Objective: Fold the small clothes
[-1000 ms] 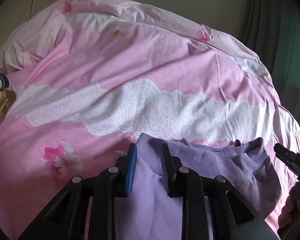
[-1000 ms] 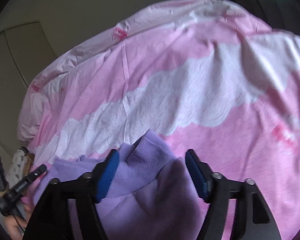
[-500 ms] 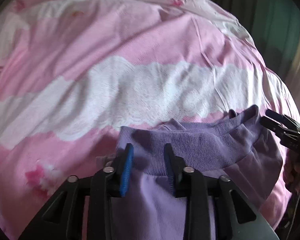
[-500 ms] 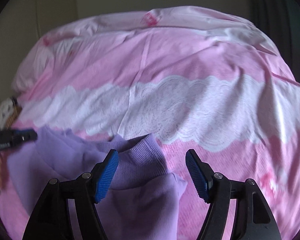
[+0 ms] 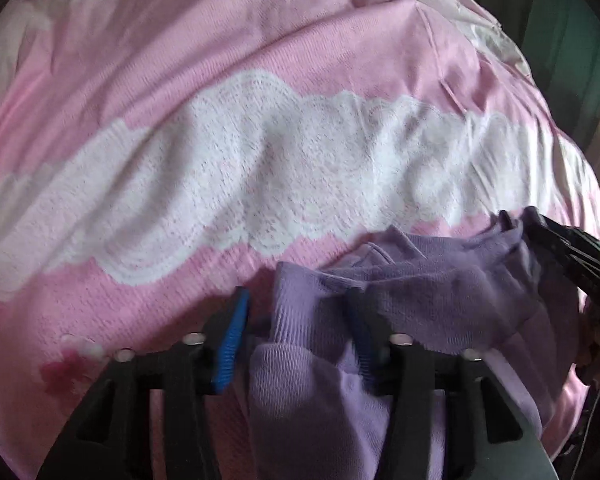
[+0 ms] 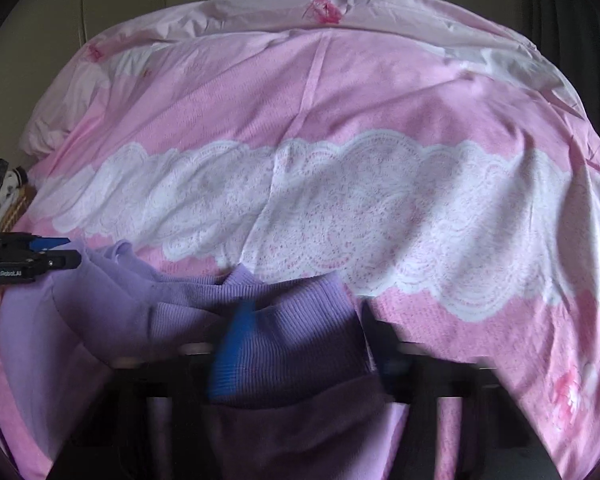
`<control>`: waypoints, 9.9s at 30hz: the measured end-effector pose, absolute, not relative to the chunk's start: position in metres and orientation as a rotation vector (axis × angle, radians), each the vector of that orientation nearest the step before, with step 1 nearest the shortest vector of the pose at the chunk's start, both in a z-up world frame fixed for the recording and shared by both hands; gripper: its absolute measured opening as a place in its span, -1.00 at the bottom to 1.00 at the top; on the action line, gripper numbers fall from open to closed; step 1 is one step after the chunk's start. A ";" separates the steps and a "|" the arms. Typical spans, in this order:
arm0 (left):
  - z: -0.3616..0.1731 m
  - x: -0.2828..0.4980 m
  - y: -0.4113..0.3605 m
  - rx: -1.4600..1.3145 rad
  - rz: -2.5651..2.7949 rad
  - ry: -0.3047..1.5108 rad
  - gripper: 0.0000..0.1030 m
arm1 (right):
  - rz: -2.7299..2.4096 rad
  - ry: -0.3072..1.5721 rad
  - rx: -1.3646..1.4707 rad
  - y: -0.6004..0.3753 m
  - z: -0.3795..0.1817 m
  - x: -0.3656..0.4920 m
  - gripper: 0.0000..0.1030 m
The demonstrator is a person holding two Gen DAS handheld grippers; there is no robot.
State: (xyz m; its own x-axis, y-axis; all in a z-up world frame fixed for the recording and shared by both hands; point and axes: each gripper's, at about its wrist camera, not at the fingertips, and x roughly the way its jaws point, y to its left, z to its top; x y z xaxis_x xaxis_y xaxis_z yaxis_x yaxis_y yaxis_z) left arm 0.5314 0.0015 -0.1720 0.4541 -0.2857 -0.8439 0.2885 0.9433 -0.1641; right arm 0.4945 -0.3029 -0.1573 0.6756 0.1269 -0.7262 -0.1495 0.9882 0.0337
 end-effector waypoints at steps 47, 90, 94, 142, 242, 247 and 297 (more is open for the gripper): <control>-0.188 0.387 -0.007 -0.132 -0.095 0.826 0.67 | -0.012 0.815 0.026 -0.251 -0.187 0.380 0.17; -0.133 0.338 -0.090 0.029 -0.128 0.748 0.63 | 0.122 0.897 0.991 -0.379 -0.234 0.347 0.46; -0.136 0.342 -0.083 0.018 -0.115 0.763 0.63 | 0.177 0.909 0.974 -0.368 -0.239 0.365 0.46; -0.118 0.317 0.159 -0.173 0.158 0.713 0.64 | 0.016 0.793 -0.218 -0.024 -0.146 0.388 -0.27; -0.176 0.360 0.049 -0.383 -0.066 0.786 -0.32 | 0.318 0.984 -0.186 -0.088 -0.176 0.506 0.40; -0.161 0.354 0.046 -0.360 -0.095 0.772 -0.32 | 0.326 0.892 -0.175 -0.096 -0.153 0.482 0.40; -0.195 0.393 0.053 -0.395 -0.201 0.903 0.91 | 0.394 0.908 0.524 -0.212 -0.189 0.449 0.80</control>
